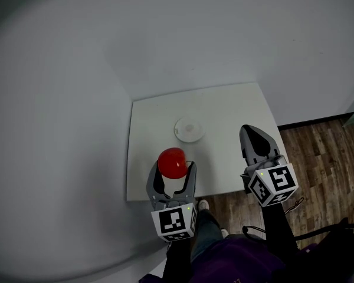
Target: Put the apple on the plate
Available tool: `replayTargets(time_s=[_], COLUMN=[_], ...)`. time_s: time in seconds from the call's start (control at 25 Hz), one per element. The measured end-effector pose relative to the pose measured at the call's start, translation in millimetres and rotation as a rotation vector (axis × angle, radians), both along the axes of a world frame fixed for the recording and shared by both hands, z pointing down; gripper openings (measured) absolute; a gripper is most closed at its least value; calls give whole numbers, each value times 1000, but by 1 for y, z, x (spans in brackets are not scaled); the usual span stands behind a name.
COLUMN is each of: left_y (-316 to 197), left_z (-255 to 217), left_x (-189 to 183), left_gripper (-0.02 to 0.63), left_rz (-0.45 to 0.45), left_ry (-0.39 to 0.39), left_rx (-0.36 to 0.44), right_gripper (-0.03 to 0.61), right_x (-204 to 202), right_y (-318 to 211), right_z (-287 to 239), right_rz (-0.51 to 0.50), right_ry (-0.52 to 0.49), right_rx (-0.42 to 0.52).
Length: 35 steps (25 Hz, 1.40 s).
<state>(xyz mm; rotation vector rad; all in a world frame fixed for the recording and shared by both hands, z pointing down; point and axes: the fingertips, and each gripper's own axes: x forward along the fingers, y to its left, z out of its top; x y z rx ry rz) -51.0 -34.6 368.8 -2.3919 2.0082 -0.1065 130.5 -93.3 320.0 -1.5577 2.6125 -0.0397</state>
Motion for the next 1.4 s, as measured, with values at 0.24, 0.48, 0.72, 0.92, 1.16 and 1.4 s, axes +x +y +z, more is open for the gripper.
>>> replayTargets(time_s=[0.24, 0.48, 0.72, 0.92, 1.16, 1.4], left_y=[-78, -120, -149, -194, -217, -229], left_z=[20, 39, 58, 95, 132, 165], left_x=[-11, -14, -21, -31, -29, -20], left_gripper=[376, 376, 376, 376, 376, 376], left_rz=[46, 88, 124, 177, 207, 219], left_ry=[1, -14, -3, -25, -27, -12], left_rx=[-56, -113, -163, -242, -321, -402], right_gripper=[11, 11, 11, 11, 11, 12], right_x=[-20, -32, -47, -64, -63, -55], right_y=[-74, -114, -141, -188, -206, -216], right_z=[12, 15, 16, 35, 44, 42], right_rz=[19, 24, 36, 58, 73, 72], right_ry=[12, 22, 41, 73, 99, 119], right_rx=[-34, -55, -70, -95, -122, -127])
